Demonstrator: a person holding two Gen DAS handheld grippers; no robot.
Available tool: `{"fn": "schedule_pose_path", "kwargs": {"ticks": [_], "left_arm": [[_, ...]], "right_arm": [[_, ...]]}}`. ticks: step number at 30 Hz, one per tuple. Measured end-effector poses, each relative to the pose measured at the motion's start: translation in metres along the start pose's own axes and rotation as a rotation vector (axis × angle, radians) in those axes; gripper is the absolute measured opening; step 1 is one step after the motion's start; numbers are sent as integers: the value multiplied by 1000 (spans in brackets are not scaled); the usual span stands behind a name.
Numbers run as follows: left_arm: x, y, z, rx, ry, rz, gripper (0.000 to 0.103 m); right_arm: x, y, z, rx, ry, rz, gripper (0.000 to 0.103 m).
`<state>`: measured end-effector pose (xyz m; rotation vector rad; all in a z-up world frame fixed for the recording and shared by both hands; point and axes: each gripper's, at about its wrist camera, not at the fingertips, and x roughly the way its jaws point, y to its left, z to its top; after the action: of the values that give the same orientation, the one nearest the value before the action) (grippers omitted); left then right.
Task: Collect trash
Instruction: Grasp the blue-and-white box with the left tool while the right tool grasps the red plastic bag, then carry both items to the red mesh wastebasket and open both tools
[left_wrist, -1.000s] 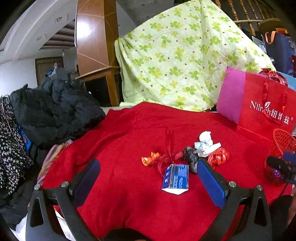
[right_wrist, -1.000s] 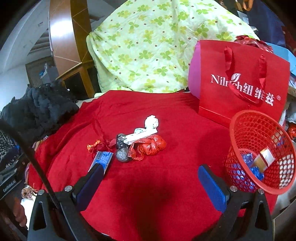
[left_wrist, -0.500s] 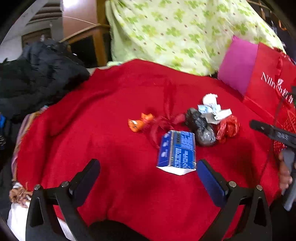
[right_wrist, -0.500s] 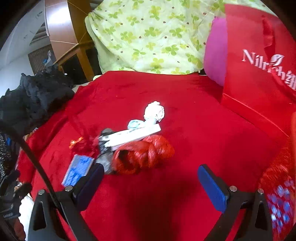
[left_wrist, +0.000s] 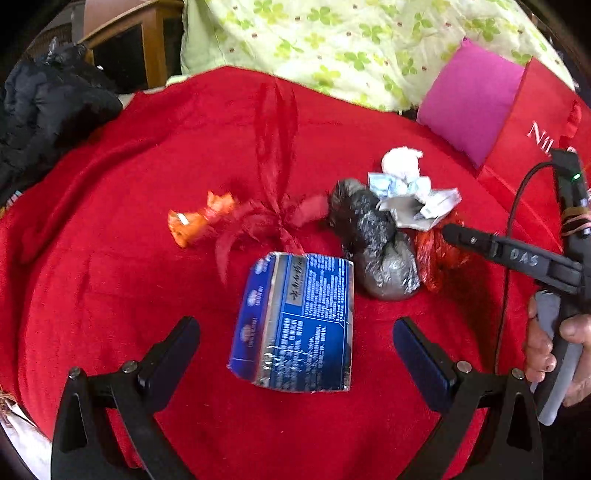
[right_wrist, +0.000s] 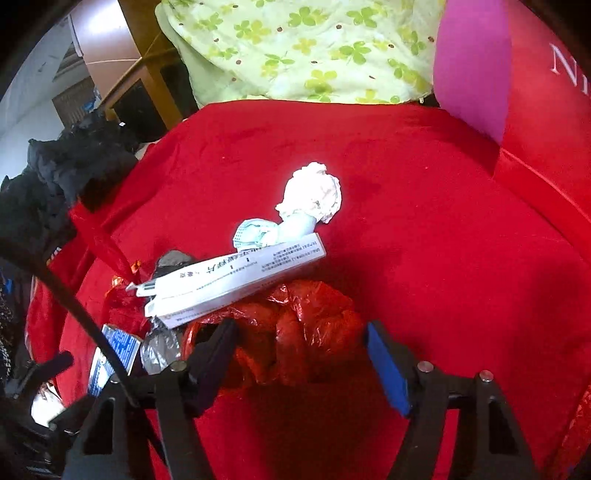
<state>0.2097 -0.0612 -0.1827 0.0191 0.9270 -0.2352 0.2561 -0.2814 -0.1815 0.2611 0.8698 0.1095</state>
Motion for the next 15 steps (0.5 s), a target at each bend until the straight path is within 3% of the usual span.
{"fn": "schedule_pose_path", "kwargs": {"ticks": [1,3,4,6,7,12,15], "left_arm": [[4,-2,0,0,12,-6,97],[11,-3,-2,-6,37,-18,75],[14,-4,-3,-10,50,-23,70],[15,-6,-5,-9,47,-21,69],[14,-7,-5,-5,41,-18,68],[2,-12,-6,15,1,-11,57],[-7,-10,-9,7,-7,-27,57]], "right_arm": [[-1,0,0,5,-3,5,69],[-4,0,0,0,-7,15,65],[-6,0,0,-2,-10,17,63],[-8,0,-1,-4,-15,22,58],[-10,0,-1,-8,-20,19,37],[-22,-4,-5,-10,-23,33,38],[-28,-11,-7,9,-22,47,38]]}}
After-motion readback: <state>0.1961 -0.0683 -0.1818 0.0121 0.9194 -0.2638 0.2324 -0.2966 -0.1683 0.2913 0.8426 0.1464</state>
